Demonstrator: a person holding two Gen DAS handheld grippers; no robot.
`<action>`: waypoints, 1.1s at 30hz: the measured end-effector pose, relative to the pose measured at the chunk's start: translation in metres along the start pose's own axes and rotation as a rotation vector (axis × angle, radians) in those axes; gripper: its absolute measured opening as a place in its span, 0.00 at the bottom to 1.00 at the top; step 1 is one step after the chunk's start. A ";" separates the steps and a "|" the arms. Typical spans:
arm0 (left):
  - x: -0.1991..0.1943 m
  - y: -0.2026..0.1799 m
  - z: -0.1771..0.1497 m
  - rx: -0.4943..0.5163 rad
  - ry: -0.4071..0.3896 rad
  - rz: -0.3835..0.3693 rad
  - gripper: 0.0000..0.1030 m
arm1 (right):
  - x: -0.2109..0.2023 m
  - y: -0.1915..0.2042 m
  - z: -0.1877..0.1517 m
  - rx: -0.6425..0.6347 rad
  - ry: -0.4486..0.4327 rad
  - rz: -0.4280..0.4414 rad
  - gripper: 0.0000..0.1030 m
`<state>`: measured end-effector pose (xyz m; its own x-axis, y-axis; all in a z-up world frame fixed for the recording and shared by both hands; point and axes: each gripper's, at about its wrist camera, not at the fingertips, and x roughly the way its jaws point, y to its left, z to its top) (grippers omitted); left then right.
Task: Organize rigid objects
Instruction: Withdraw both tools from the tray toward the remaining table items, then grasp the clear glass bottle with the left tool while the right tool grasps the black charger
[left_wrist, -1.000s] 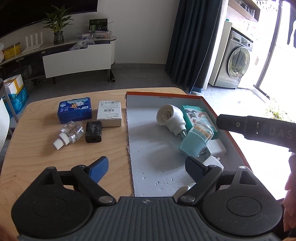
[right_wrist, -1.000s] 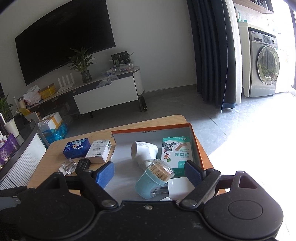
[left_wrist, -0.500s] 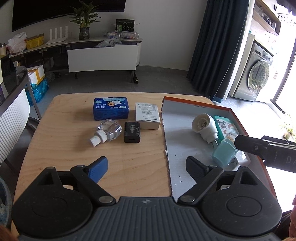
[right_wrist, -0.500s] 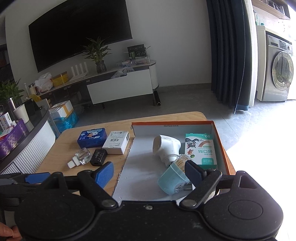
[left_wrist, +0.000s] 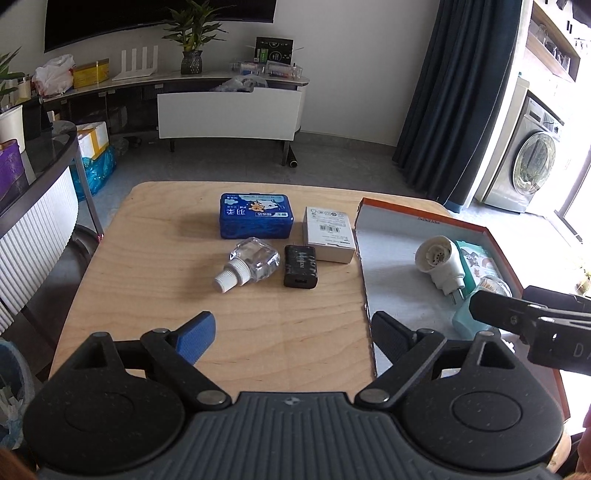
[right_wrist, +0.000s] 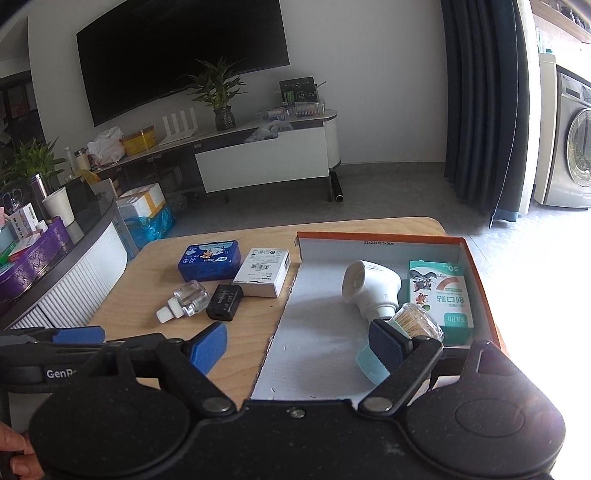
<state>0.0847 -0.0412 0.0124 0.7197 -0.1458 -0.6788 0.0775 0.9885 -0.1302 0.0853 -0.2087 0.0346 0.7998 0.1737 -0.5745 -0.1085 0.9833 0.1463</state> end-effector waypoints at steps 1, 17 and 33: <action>0.001 0.001 0.000 -0.002 0.000 0.002 0.91 | 0.001 0.001 0.000 -0.002 0.001 0.001 0.96; 0.018 0.021 0.000 -0.014 0.025 0.036 0.91 | 0.019 0.020 -0.004 -0.039 0.035 0.036 0.96; 0.093 0.045 0.022 0.112 0.019 0.041 0.91 | 0.037 0.026 -0.009 -0.047 0.069 0.072 0.96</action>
<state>0.1705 -0.0089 -0.0403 0.7109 -0.1049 -0.6954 0.1259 0.9918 -0.0209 0.1072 -0.1760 0.0098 0.7463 0.2458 -0.6185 -0.1933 0.9693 0.1518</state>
